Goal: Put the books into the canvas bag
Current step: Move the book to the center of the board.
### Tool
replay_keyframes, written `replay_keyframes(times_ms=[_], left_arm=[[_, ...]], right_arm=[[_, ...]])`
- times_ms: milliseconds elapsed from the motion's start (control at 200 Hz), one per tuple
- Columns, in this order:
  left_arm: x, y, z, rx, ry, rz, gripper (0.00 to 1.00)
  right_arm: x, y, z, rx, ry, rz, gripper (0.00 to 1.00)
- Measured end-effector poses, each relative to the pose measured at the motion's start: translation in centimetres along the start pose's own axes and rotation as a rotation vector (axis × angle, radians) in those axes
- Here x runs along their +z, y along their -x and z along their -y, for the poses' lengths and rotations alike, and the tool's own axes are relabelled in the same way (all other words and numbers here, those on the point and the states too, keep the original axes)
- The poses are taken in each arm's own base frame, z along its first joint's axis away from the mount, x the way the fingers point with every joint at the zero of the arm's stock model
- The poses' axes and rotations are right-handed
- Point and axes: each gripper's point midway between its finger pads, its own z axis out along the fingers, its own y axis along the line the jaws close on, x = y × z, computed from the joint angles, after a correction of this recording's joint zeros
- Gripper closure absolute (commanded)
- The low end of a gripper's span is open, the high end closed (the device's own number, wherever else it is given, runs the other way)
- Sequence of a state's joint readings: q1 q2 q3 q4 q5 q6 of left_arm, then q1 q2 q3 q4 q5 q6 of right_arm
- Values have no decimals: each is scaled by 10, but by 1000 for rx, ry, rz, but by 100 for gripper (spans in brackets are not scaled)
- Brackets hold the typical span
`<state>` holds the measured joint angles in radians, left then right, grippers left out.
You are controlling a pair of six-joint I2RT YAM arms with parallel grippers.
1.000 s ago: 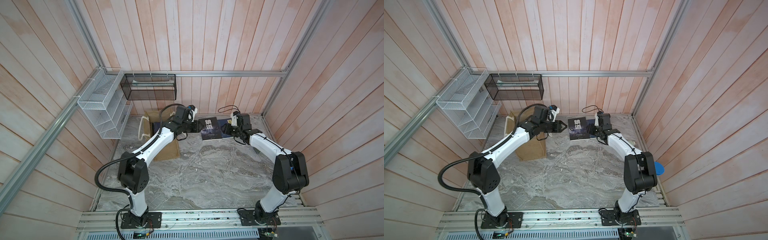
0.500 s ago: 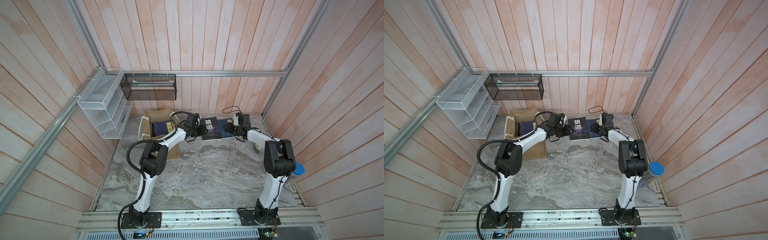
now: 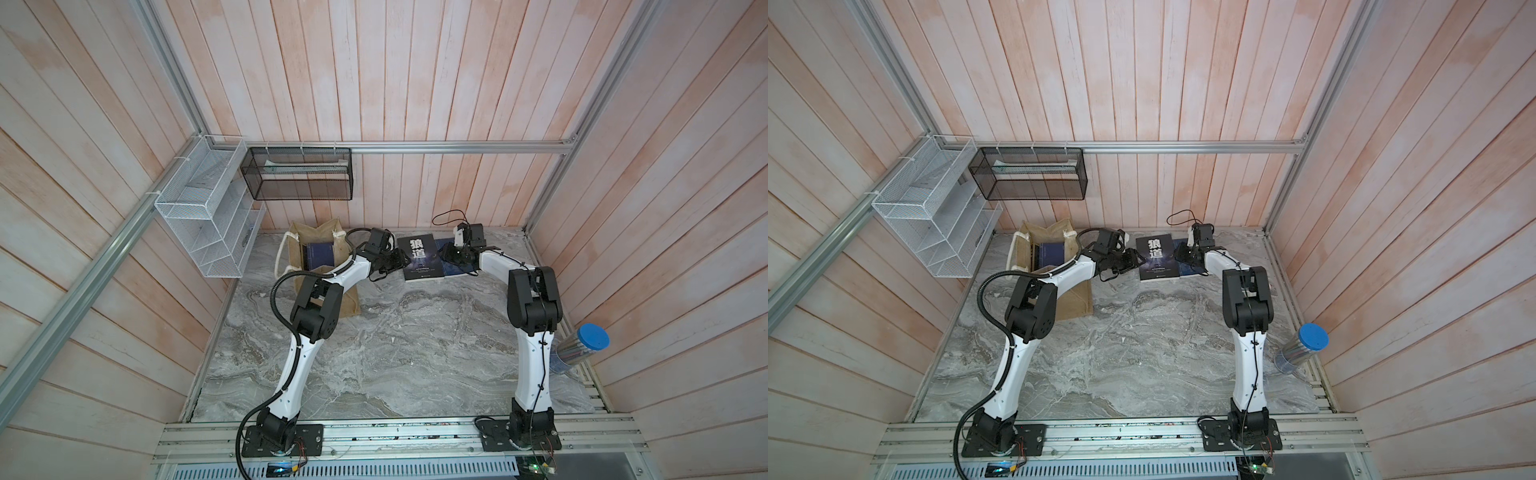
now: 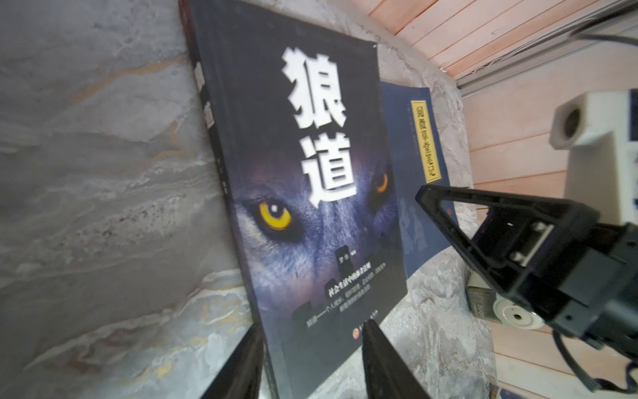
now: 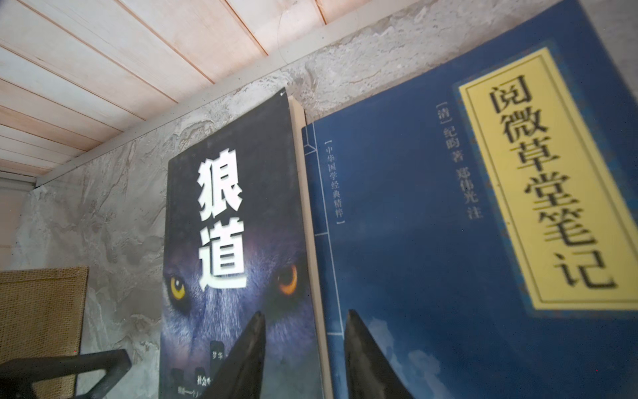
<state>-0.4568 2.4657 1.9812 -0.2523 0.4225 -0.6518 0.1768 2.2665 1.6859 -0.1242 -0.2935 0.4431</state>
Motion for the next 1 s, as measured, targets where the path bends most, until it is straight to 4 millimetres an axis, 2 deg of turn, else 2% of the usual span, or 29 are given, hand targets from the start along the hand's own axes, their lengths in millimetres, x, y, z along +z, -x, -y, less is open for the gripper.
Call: replay_keyframes(times_ms=[105,240,565,820,1000], left_arm=[[10,-8,-12,-29,5,-22,51],[11,-6,-9,-40,-16,-21,51],[9,-15,-10,-60,-55,-23,51],[-14,-42,-16,-87,-36,-48,53],[-35,-72,-18,-97,-16,-77,53]], right_arm=[[7,-5,-3,-10,0,-18,62],[13,-21,-6,-21,-13,-62,63],[17,-34,-5,-43,-47,-70,83],[-1,-62,-20,-81,-57,-75,90],[-22,-99,-27,-99,-58,-99,90]])
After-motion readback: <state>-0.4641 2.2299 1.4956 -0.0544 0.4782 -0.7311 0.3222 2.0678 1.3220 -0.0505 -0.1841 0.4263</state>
